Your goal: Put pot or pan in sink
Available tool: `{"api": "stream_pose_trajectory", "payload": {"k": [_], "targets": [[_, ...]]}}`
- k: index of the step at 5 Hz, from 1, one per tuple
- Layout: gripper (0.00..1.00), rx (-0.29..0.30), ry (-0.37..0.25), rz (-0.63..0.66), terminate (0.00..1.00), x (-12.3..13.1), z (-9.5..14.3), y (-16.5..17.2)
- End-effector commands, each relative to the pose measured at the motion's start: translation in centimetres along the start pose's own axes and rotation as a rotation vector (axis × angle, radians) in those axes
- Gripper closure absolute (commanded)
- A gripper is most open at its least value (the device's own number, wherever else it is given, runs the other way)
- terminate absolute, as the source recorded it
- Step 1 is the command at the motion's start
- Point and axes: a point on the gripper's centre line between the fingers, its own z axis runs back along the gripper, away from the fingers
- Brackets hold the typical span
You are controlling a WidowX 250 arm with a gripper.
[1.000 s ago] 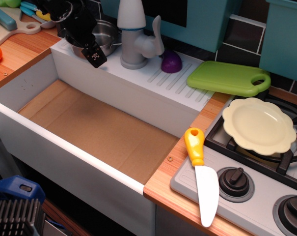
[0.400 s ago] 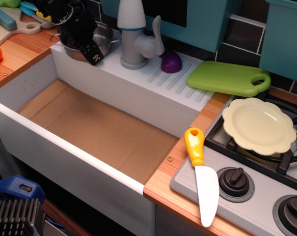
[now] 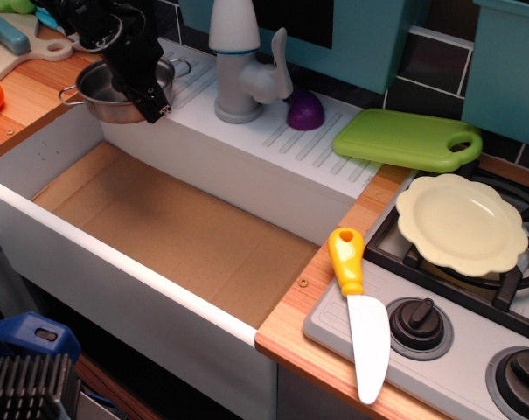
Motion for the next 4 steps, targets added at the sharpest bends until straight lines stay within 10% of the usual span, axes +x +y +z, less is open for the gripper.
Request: {"api": "stream_pose_trajectory", "payload": {"k": [1, 3, 4], "targets": [[1.00, 0.152, -0.039, 0.099, 0.00, -0.5, 3.4, -1.1], [1.00, 0.174, -0.070, 0.184, 0.00, -2.0, 2.3, -3.1], [1.00, 0.104, -0.090, 0.216, 1.00, -2.5, 0.6, -2.6]]}}
